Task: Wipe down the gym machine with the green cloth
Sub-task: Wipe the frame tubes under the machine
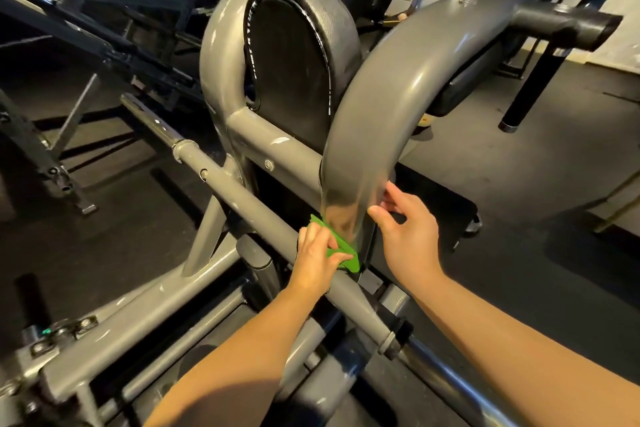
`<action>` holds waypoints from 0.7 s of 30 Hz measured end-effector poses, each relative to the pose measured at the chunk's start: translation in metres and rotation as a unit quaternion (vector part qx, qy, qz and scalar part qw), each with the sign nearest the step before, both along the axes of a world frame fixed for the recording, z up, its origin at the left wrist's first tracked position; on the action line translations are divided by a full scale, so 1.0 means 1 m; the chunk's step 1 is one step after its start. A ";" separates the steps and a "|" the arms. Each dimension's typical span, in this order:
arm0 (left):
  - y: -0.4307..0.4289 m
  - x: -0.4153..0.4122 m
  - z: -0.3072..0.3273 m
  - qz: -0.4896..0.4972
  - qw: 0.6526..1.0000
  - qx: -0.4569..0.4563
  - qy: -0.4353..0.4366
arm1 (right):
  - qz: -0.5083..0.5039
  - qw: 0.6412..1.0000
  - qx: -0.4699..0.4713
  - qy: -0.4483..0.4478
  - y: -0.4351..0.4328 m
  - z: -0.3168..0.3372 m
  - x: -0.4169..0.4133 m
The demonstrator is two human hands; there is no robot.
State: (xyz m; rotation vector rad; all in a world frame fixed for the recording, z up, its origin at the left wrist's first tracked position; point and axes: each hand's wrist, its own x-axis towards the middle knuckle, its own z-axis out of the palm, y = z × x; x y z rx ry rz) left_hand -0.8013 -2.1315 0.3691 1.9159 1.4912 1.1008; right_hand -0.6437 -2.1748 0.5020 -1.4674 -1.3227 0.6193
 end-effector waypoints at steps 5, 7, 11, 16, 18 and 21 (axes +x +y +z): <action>0.002 -0.004 0.054 0.038 0.982 0.018 -0.183 | -0.016 0.999 -0.011 0.025 -0.002 0.001 -0.007; 0.013 -0.006 0.095 0.070 0.968 0.075 -0.227 | -0.018 0.999 -0.016 0.043 -0.002 0.002 -0.012; 0.026 -0.002 0.141 0.041 0.962 0.145 -0.228 | -0.030 0.998 -0.021 0.042 -0.003 0.003 -0.024; 0.018 -0.010 0.106 0.001 0.974 0.133 -0.182 | -0.046 0.998 -0.014 0.030 0.001 0.001 -0.027; 0.011 -0.012 0.078 0.005 0.989 0.081 -0.127 | -0.052 0.998 -0.015 0.016 0.002 -0.001 -0.027; -0.008 -0.006 0.050 -0.005 0.995 -0.044 -0.087 | -0.044 0.999 -0.022 0.016 0.000 0.000 -0.024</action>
